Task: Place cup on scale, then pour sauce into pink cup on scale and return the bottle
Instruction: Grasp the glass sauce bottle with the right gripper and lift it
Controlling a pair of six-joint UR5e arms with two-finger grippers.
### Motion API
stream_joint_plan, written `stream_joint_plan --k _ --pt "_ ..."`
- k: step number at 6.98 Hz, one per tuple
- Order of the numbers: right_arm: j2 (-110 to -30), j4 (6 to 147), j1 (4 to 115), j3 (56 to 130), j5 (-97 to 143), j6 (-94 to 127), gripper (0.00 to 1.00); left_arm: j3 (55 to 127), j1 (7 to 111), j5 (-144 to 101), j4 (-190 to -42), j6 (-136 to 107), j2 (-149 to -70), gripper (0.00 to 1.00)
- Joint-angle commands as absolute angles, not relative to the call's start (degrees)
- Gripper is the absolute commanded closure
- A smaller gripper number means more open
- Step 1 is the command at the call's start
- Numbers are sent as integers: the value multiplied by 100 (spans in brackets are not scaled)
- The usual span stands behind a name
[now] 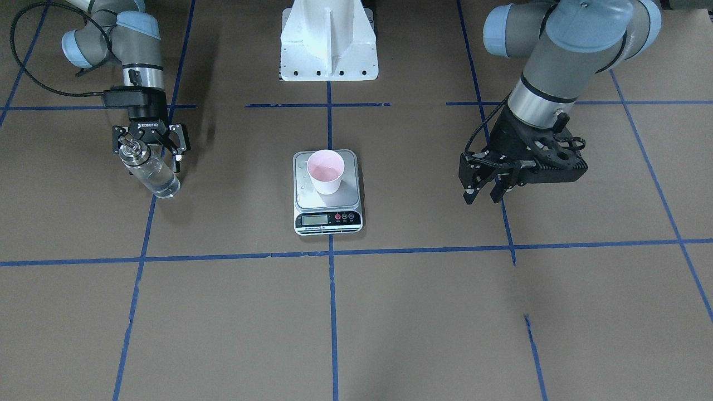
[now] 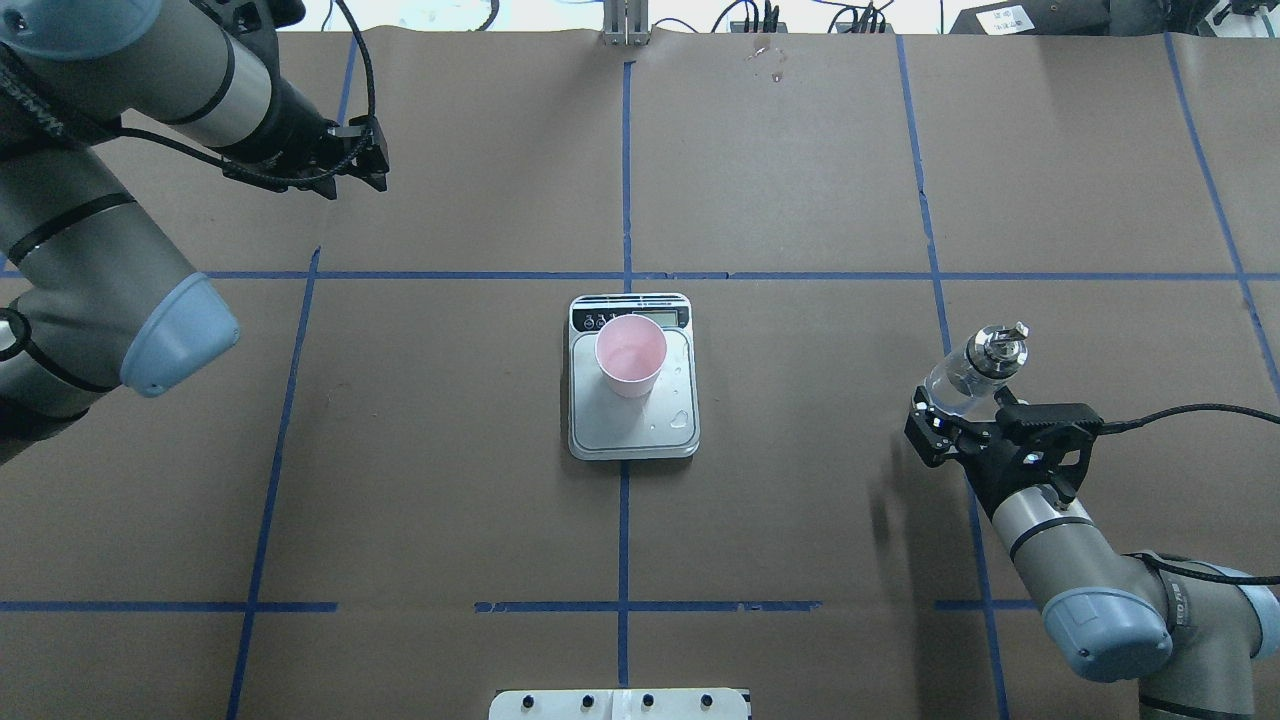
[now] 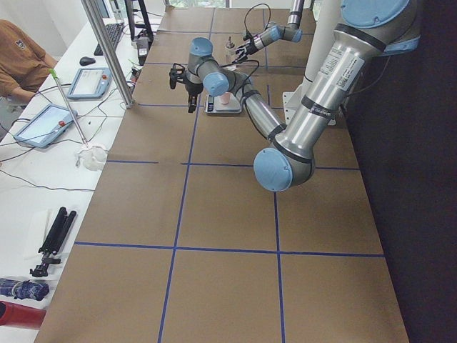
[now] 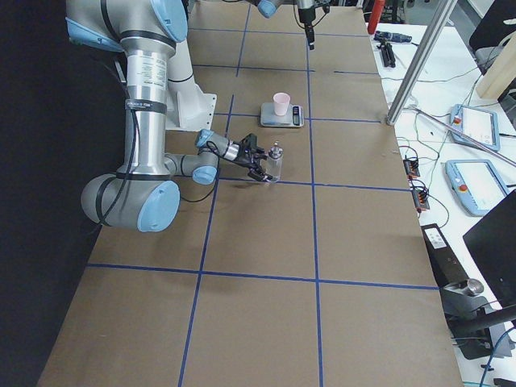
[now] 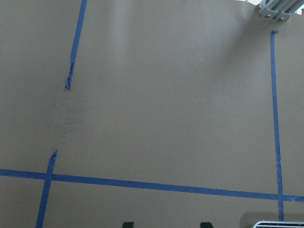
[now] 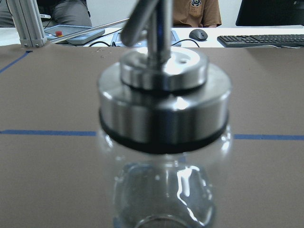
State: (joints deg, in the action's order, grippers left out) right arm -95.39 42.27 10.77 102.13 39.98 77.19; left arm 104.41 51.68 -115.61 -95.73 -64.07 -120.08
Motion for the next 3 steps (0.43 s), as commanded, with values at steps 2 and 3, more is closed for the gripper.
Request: stream_joint_plan --k 2,3 --pt "-9343 4219 1098 10055 3885 7726 3 10459 5159 -11558 -9501 -6407 -12023 44" --pt "-9343 4219 1107 10055 3867 7726 4 10459 5159 -11558 -9501 -6407 -12023 44"
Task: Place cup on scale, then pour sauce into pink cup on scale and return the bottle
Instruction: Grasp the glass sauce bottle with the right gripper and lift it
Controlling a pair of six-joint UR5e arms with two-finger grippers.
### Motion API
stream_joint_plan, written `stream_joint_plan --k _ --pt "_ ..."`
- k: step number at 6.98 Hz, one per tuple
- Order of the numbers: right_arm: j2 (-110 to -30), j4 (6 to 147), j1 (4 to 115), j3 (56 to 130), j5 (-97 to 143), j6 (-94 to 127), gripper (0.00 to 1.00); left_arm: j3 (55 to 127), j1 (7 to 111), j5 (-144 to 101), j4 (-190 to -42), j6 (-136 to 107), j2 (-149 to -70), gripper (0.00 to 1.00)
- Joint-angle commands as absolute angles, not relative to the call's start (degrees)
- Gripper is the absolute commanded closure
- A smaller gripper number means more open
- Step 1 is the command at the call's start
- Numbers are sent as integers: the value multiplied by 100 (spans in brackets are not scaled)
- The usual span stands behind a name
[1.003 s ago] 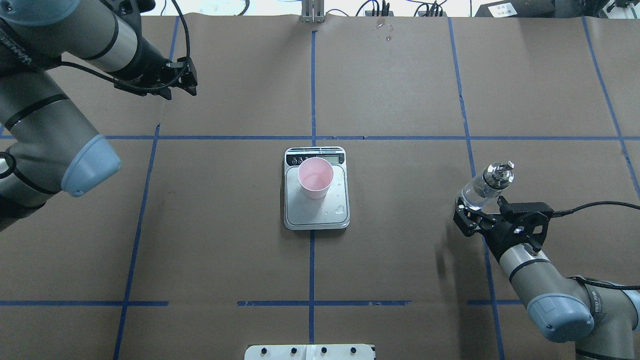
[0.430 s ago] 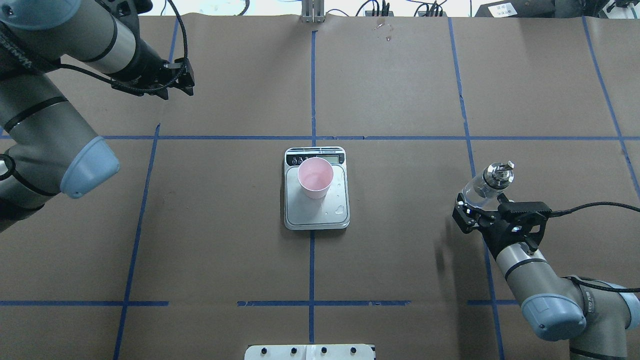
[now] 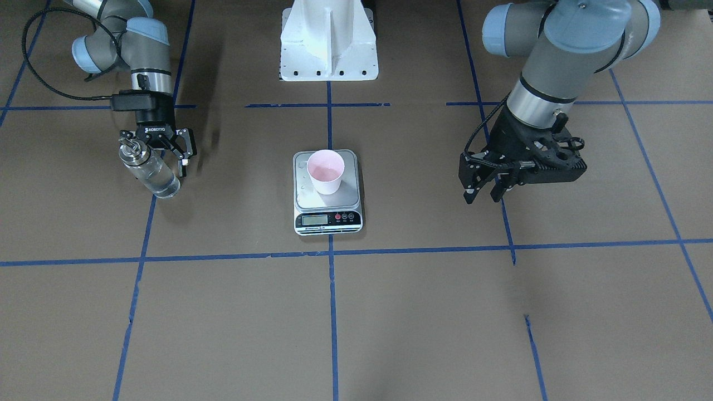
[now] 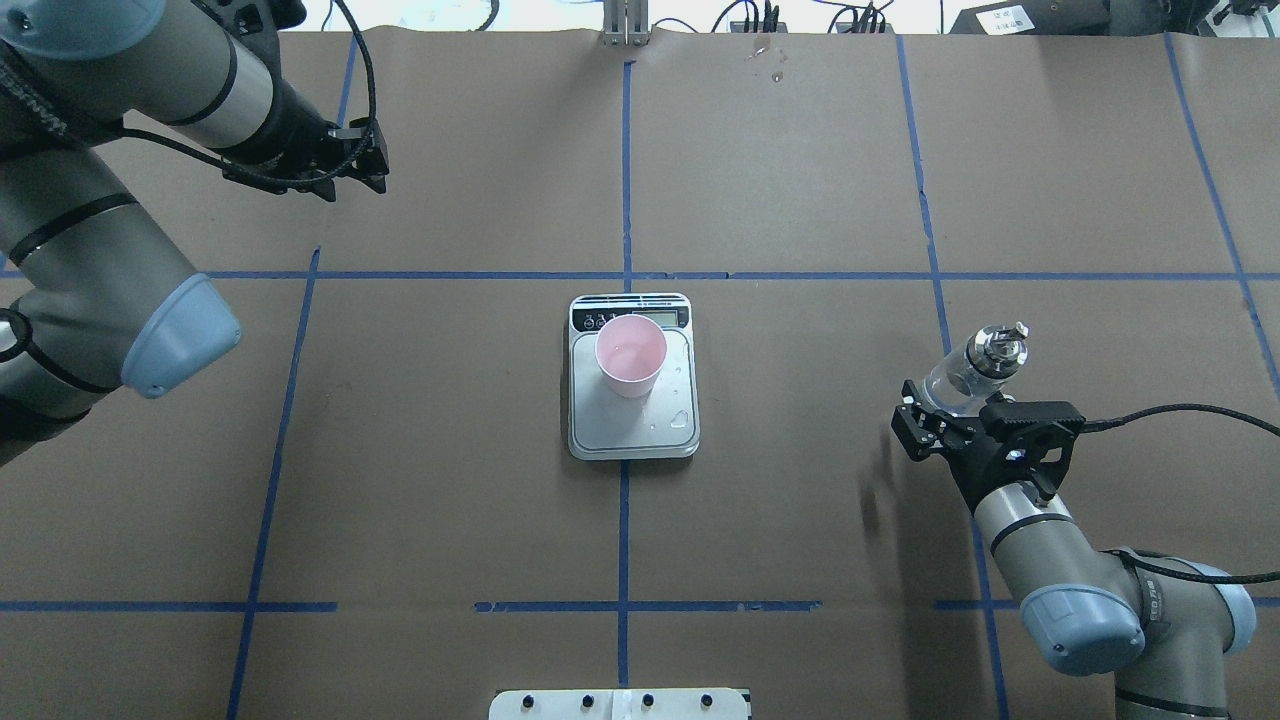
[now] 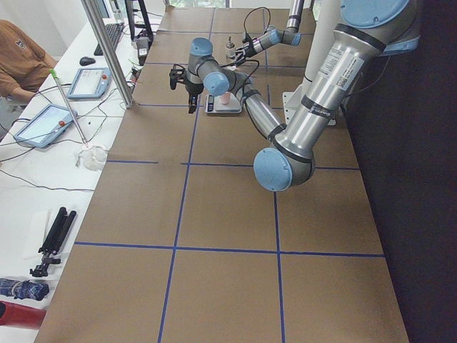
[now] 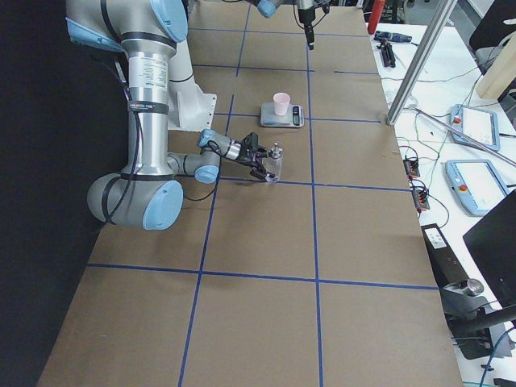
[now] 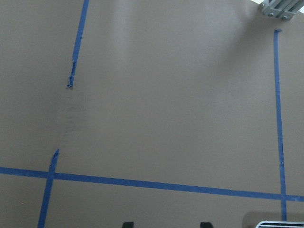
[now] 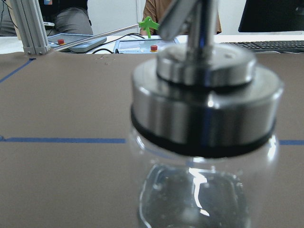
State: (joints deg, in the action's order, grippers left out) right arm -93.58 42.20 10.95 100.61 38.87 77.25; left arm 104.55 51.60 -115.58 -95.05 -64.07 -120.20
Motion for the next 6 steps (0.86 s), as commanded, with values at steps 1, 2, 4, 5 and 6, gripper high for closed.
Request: stream_joint_plan --k 1,2,4,5,6 --pt "-9378 4219 1107 10046 3806 7734 7 10459 5159 -11558 -9501 -6407 -12023 44" --pt "-9369 4210 1107 10046 3745 7734 12 10450 5159 -11558 -9501 -6407 -12023 44" --pt "-9378 4219 1116 10046 3709 7734 17 10459 5159 -11558 -9492 -6416 -12023 44" --pt "-9378 4219 1125 10046 3709 7734 25 10459 5150 -11514 -9492 -6416 -12023 44" --pt "-9387 4210 1134 10055 3700 7734 30 10459 5150 -11488 -9492 -6416 -12023 44"
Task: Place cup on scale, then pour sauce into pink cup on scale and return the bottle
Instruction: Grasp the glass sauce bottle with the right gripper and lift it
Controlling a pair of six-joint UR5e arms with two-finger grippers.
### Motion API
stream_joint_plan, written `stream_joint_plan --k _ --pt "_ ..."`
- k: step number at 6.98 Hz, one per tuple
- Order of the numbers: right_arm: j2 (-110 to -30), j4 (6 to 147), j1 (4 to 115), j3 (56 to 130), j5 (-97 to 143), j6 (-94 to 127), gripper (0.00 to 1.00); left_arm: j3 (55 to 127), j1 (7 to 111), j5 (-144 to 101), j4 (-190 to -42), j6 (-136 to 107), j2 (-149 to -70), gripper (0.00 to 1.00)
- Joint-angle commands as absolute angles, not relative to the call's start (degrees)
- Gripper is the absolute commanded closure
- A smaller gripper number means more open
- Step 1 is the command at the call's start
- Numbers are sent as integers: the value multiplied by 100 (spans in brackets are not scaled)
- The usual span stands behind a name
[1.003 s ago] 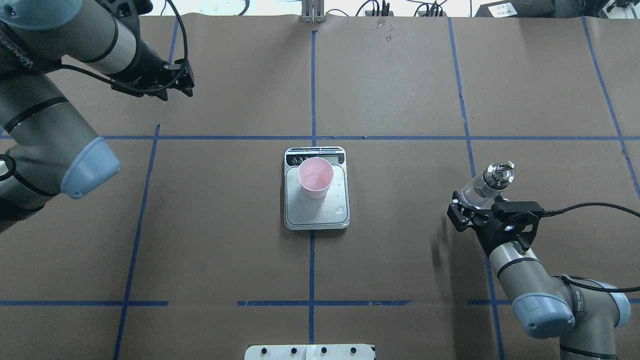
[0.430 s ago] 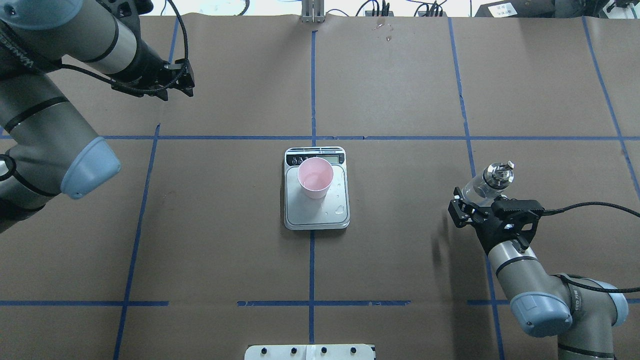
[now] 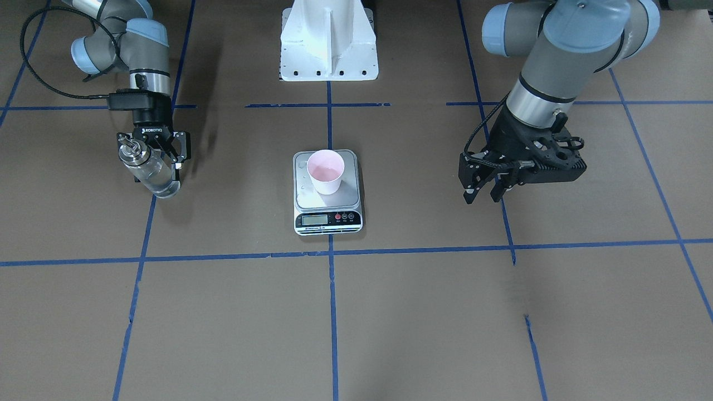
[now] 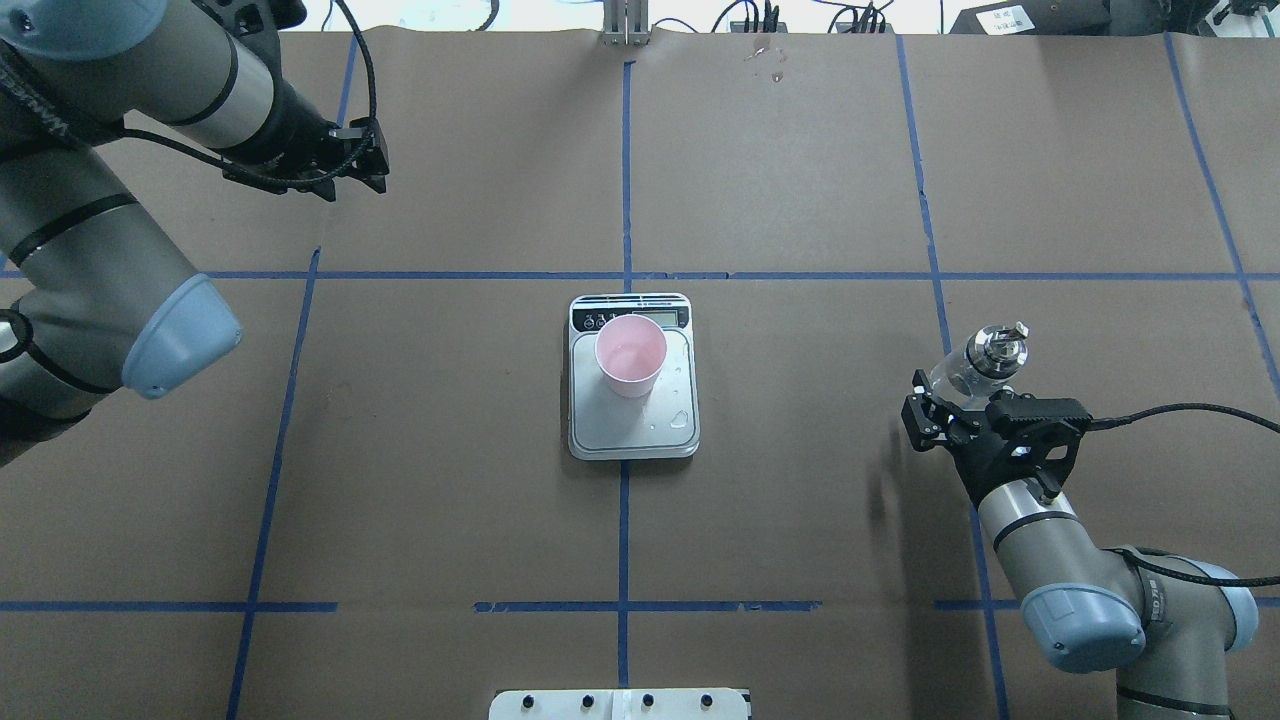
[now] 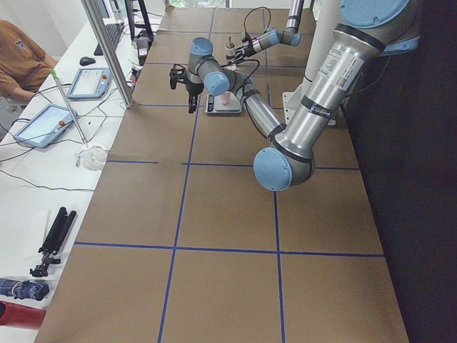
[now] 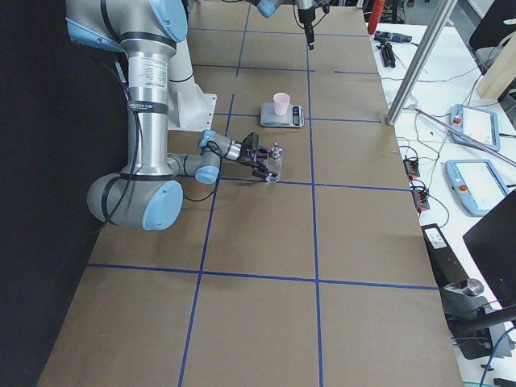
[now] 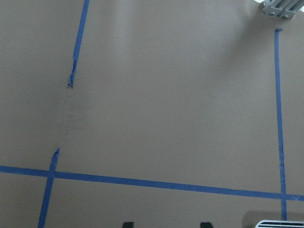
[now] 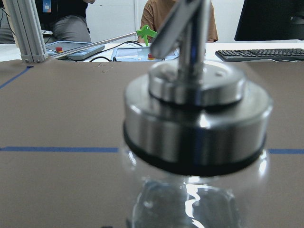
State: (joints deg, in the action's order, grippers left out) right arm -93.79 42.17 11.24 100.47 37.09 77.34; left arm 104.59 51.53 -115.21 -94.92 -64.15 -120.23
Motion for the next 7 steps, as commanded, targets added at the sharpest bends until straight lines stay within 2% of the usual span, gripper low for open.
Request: stream_joint_plan --k 1,3,4,7 --pt "-9387 4210 1142 10055 3700 7734 34 10459 5150 -11487 -9440 -6416 -12041 44" --pt "-9361 4201 1239 10116 3665 7726 89 10459 5142 -11418 -9413 -6416 -12032 44" --pt "-9360 4184 1265 10186 3648 7647 100 10459 5142 -11365 -9413 -6407 -12058 44" --pt "-9142 4297 1362 10248 3700 6851 100 10581 5159 -11373 -9413 -6407 -12032 44"
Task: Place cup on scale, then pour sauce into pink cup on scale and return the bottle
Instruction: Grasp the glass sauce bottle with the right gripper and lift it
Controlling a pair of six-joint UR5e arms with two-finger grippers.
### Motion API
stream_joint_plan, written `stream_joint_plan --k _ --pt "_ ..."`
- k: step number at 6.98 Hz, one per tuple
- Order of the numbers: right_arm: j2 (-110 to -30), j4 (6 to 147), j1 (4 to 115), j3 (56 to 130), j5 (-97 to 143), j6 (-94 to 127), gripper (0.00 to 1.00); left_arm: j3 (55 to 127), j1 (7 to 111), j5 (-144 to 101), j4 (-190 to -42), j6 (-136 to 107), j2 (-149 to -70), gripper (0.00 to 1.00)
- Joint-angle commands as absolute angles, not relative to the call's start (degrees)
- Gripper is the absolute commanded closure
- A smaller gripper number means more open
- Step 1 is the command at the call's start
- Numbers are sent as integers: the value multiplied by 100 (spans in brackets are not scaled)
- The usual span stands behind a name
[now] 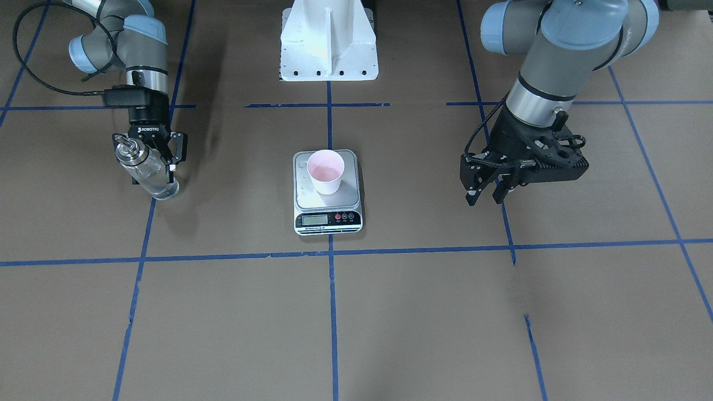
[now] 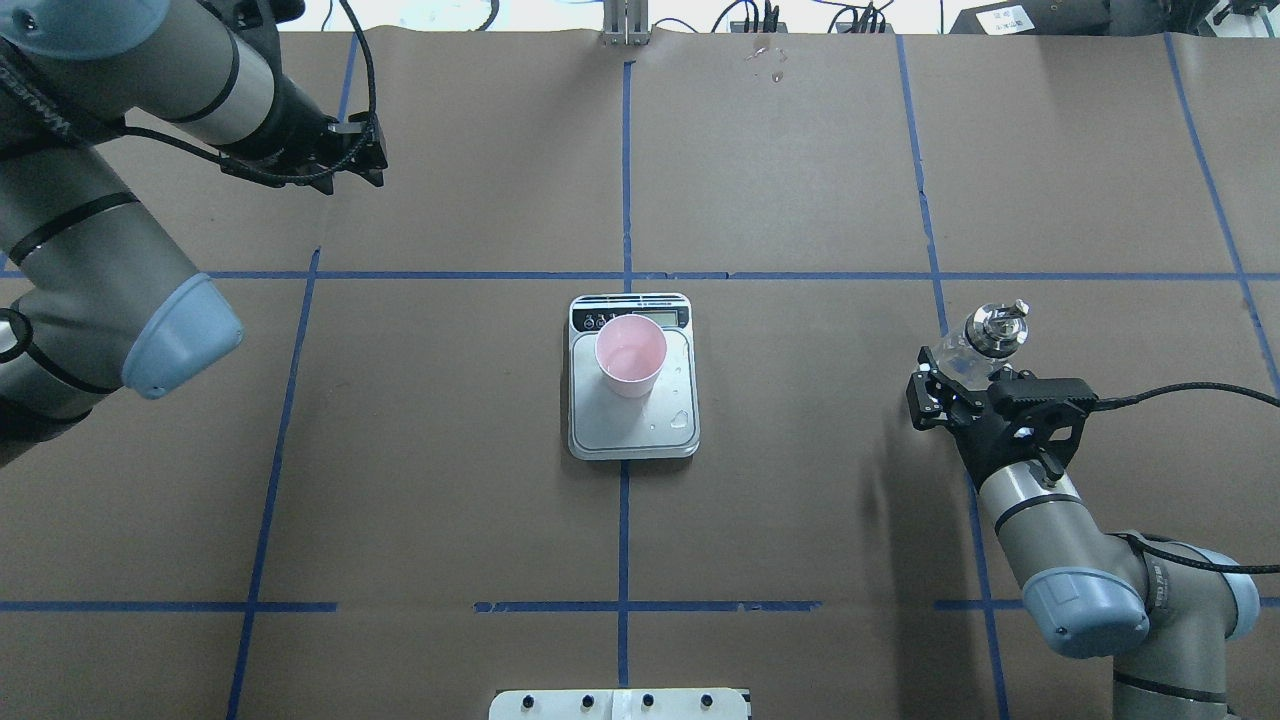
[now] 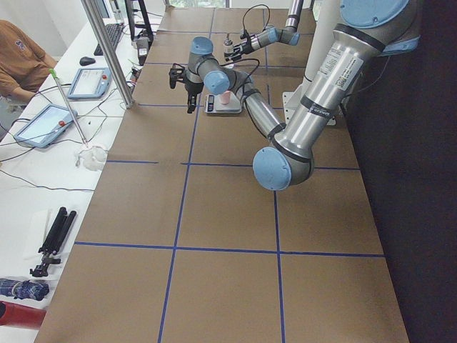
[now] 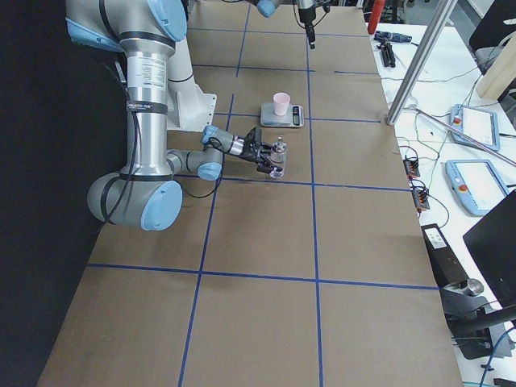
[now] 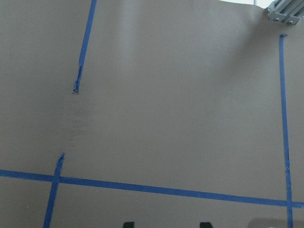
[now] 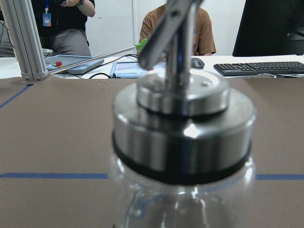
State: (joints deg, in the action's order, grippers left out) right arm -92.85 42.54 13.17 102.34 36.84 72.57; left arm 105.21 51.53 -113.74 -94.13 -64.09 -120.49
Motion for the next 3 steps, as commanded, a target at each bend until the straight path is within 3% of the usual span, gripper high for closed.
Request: stream_joint_plan --k 1,3 --pt "-8854 4594 1388 10248 3700 6838 100 10573 5159 -11364 -9413 -6407 -12050 44" --pt "-8798 4729 1424 10353 3700 6820 100 10573 5159 -11373 -9413 -6407 -12032 45"
